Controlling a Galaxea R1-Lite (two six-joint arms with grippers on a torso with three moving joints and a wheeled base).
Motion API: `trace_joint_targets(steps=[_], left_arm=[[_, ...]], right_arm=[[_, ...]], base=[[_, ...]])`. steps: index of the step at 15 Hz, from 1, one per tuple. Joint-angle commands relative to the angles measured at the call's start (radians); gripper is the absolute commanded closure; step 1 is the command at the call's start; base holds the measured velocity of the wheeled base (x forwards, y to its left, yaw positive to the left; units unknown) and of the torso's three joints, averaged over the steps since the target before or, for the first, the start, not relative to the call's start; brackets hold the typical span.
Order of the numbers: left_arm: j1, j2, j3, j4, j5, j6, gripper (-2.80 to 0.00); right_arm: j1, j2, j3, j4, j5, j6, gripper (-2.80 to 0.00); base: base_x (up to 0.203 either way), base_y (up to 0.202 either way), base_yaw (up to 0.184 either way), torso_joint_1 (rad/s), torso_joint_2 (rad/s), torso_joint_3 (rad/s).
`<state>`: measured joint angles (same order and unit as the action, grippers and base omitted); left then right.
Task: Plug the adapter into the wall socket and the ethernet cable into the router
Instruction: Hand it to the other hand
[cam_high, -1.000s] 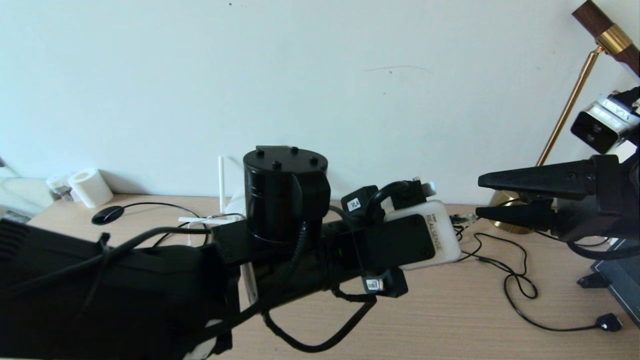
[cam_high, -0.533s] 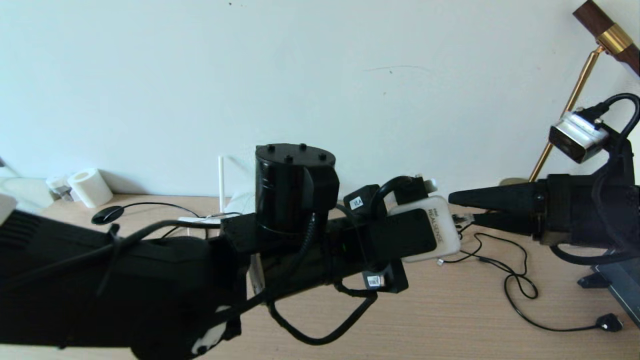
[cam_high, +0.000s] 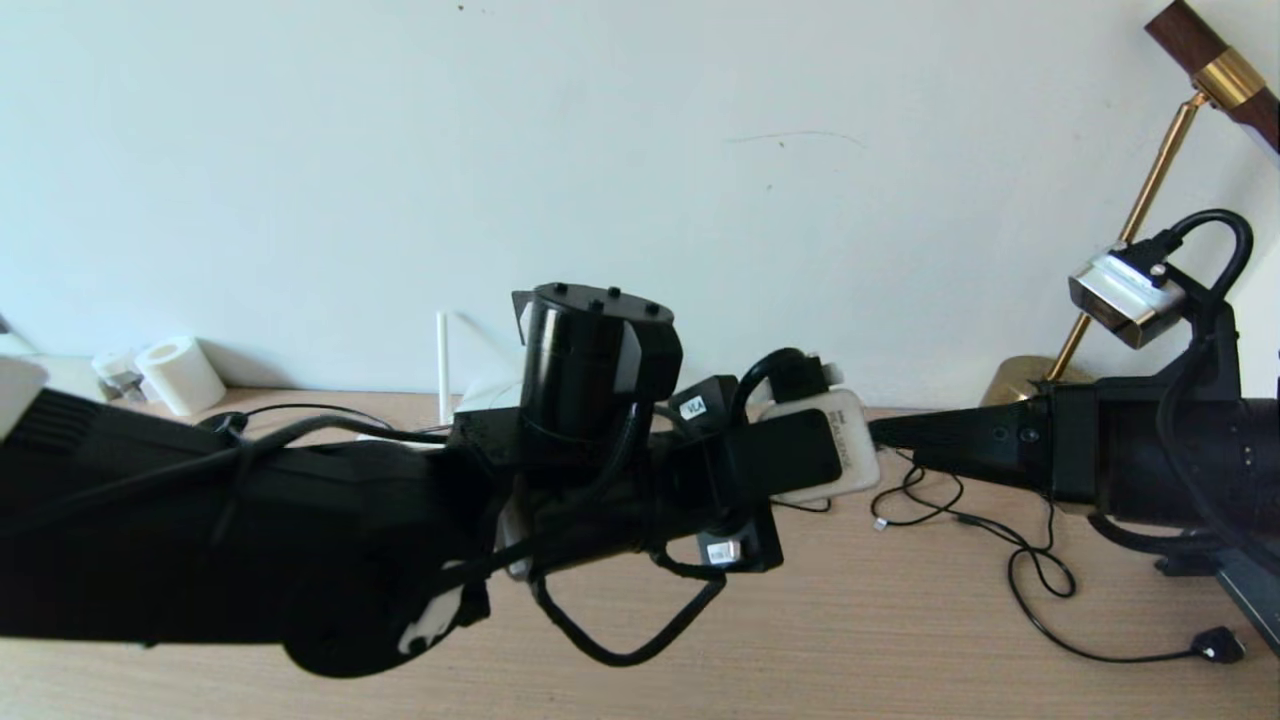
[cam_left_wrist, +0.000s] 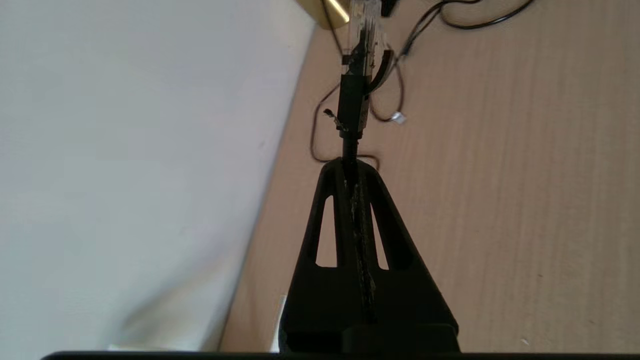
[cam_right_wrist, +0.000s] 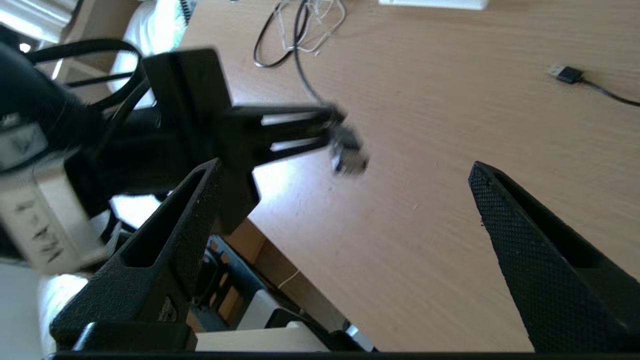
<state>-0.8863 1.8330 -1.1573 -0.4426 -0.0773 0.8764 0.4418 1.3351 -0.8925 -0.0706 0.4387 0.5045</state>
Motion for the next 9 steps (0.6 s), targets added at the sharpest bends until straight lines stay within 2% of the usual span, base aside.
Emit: trace_joint_targets(steps=[1, 9], left_arm=[[0.003, 0.005, -0.007, -0.002, 0.005, 0.006, 0.00], [-0.011, -0.002, 0.007, -0.027, 0.025, 0.010, 0.00]], right_arm=[[0.015, -0.011, 0.007, 0.000, 0.003, 0.006, -2.80], [0.015, 0.014, 0.001, -0.005, 0.000, 0.005, -2.80]], base=[[0.000, 0.000, 0.000, 0.000, 0.00, 0.000], [0.000, 0.000, 0.000, 0.000, 0.00, 0.000]])
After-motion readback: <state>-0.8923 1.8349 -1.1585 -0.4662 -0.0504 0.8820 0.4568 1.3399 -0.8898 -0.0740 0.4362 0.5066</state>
